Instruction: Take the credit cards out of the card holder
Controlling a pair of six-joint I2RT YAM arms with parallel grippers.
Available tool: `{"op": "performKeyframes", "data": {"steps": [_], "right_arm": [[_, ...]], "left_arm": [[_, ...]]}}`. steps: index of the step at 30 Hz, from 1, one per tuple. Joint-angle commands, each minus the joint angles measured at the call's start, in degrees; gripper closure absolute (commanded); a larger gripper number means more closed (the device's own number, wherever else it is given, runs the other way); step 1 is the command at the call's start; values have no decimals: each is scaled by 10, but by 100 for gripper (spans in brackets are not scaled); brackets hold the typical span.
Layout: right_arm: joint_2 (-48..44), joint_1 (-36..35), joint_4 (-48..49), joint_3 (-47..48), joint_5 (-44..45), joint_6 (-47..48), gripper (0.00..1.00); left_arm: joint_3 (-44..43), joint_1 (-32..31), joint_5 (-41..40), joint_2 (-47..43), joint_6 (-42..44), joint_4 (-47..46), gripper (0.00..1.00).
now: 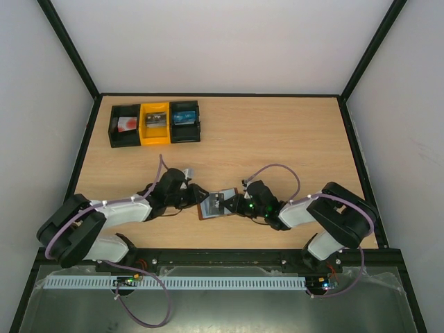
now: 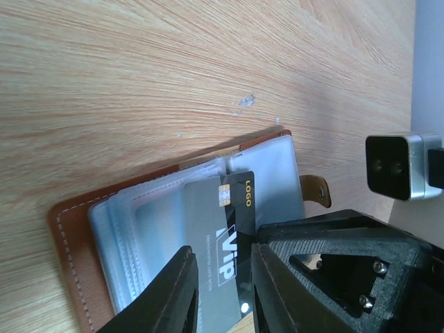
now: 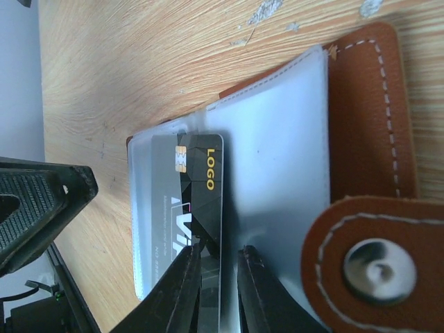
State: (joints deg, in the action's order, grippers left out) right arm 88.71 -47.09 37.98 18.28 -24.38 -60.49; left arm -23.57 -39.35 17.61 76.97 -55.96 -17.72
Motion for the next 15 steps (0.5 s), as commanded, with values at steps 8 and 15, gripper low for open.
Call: {"op": "performKeyframes", "data": {"steps": [8,15], "right_arm": [[21,7,26,-15,5,-6,83],[33,8,50,-17,-2,-15,82]], "left_arm": [[22,-11,25,106,-4,-83,90],[54,-15,19,112,-18,-113,91]]}}
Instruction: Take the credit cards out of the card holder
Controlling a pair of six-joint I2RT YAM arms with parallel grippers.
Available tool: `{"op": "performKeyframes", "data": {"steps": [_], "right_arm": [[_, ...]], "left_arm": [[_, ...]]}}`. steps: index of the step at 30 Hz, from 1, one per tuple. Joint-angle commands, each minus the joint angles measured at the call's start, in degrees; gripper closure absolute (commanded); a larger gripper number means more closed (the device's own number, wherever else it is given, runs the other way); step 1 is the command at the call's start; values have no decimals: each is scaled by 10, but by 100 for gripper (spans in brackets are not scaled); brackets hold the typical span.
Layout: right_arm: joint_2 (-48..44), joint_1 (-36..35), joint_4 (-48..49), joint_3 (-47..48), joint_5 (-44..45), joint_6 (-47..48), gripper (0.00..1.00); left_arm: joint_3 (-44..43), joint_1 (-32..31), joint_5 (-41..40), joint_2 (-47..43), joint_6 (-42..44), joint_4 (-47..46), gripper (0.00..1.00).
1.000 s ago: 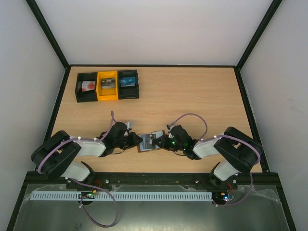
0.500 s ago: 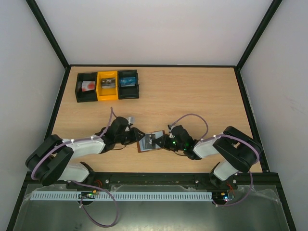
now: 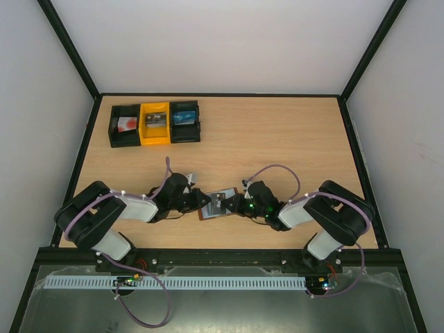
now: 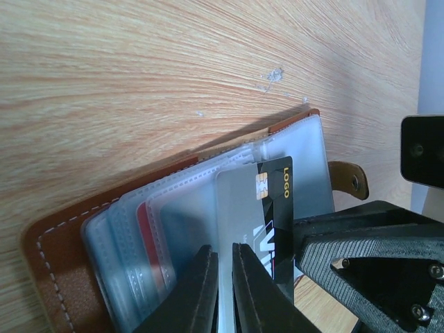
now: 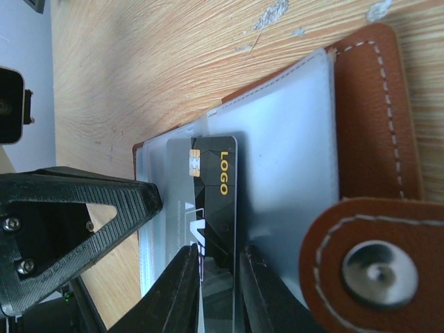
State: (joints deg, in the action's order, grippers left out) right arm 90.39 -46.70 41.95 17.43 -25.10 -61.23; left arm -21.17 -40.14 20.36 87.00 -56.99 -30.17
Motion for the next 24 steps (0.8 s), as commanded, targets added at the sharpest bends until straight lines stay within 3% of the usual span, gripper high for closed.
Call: {"op": "performKeyframes", "data": {"steps": [1,11,17,24], "right_arm": [[17,4,14,-9,5,-9,82],[22,7,30,-17,5,-17,89],[12,9,44,-26,8,-20,98],[-20,16,34,-46,25,-19,98]], "left_arm": [[33,-7,-11,9,-8,12,91],[36,-7,-18,5,-3,21,92],[33,-7,-19,8,-3,21,92],[33,-6,-35,-6,-2,38,92]]}}
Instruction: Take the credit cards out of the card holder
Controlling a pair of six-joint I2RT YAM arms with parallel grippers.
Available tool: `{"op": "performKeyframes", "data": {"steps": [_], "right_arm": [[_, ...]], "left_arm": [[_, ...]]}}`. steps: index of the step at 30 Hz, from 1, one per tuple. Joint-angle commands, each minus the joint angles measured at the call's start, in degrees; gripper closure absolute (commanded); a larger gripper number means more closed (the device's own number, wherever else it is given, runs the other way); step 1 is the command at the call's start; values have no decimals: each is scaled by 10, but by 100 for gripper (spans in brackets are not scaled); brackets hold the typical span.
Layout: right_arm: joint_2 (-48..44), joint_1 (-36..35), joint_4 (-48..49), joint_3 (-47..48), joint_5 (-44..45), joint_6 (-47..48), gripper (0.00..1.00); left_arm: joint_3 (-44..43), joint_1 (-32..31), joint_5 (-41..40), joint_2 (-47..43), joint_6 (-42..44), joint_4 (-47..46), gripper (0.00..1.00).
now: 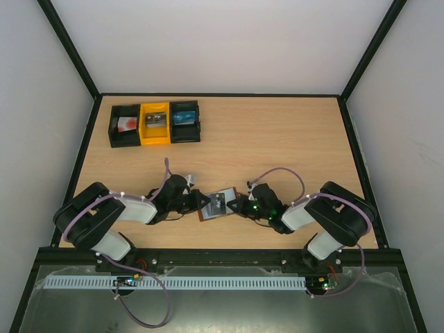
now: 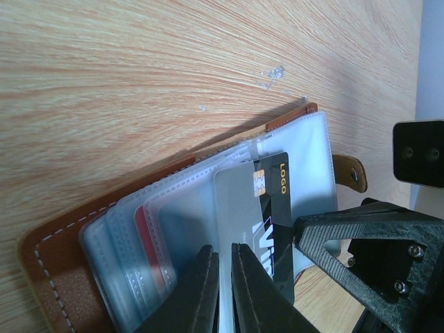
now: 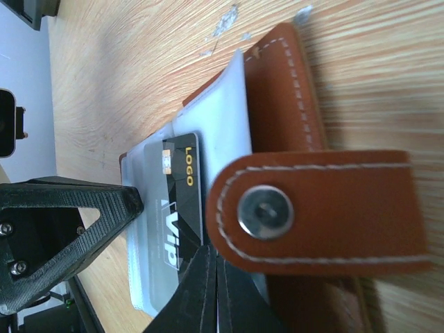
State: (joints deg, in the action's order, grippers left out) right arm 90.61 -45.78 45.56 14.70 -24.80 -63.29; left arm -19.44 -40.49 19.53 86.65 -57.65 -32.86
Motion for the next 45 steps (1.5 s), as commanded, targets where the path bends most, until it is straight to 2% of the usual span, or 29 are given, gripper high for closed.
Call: {"op": "performKeyframes", "data": {"steps": [1,5,8,12,17,22,35,43,45], "right_arm": [[-27,7,-5,-20,22,2,98],[-43,9,-13,-14,4,17,98],[-44,9,0,-12,-7,15,87],[-13,9,4,3,-19,15,79],[39,9,60,3,-48,-3,77],[55,9,68,6,-52,-5,77],[78,9,91,11,-57,-8,78],[79,9,96,7,-52,-4,98],[69,9,86,4,-42,2,98]], "left_arm": [[15,-3,-26,-4,3,64,92],[11,-3,-21,1,8,63,92],[14,-3,-20,10,10,60,92],[24,-3,-26,10,5,51,92],[27,-3,-36,7,9,57,92],[36,-2,-34,13,5,43,92],[43,-3,-26,13,1,28,92],[41,-3,-25,12,-3,27,92],[39,-3,-25,14,-2,29,92]]}}
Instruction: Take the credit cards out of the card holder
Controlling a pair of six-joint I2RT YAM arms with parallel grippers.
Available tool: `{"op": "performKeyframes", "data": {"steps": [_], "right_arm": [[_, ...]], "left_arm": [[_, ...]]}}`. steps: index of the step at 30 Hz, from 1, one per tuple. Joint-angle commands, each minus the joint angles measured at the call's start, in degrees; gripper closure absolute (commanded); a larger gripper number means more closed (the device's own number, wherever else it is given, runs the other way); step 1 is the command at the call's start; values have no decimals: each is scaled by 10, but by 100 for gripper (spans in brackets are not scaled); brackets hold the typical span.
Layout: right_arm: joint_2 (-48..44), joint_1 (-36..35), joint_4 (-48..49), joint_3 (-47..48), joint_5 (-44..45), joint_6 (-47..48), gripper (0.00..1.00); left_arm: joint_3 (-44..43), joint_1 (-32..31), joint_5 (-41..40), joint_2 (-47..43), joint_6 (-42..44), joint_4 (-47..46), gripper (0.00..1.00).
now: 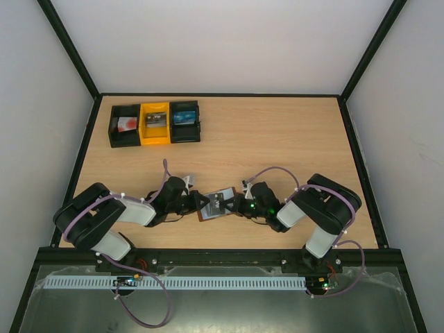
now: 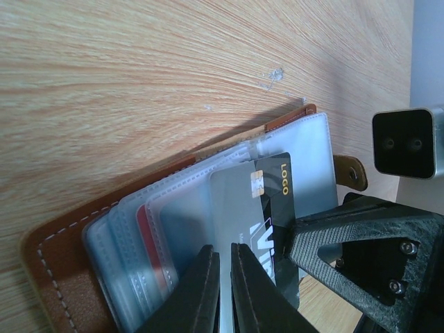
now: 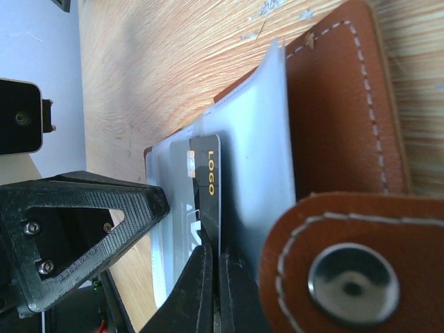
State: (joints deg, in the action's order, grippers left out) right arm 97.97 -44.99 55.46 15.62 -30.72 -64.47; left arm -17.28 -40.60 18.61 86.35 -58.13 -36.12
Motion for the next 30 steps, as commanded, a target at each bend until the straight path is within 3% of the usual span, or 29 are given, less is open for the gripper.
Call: {"op": "performKeyframes", "data": {"steps": [1,6,18,22,30], "right_arm": [[-11,1,-17,-10,23,16,98],[-55,3,-35,-41,45,24,98],[-213,4,-265,-15,140,124,98],[-274,4,-321,-12,149,151,98],[-398,3,-447,16,97,236,98]], "left_arm": [[17,-2,-16,18,4,63,92],[10,-2,-15,23,8,68,92],[-10,-2,-4,4,11,83,88],[-25,-2,-1,-27,13,105,79],[-79,-2,17,-138,66,194,45]]}}
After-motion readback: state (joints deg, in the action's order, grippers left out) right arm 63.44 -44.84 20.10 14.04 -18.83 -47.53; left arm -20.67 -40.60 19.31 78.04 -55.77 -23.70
